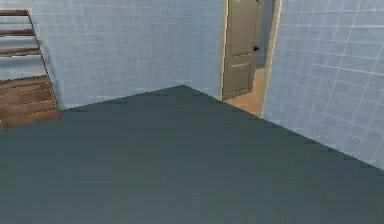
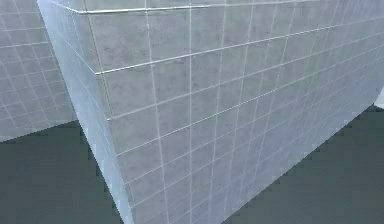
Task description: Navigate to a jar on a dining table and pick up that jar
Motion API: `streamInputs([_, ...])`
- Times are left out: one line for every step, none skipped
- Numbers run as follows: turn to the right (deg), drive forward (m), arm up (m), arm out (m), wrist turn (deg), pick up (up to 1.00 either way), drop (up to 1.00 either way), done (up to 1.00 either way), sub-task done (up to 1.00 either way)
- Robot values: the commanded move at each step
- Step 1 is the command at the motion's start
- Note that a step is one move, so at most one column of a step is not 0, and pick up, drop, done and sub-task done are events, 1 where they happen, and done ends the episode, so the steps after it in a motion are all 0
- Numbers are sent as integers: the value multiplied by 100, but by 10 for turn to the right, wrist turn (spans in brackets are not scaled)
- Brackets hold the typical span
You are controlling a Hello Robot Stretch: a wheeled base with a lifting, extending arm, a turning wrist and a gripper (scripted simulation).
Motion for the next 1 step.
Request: streamInputs([90, 0, 0, 0, 0, 0, 0, 0, 0])
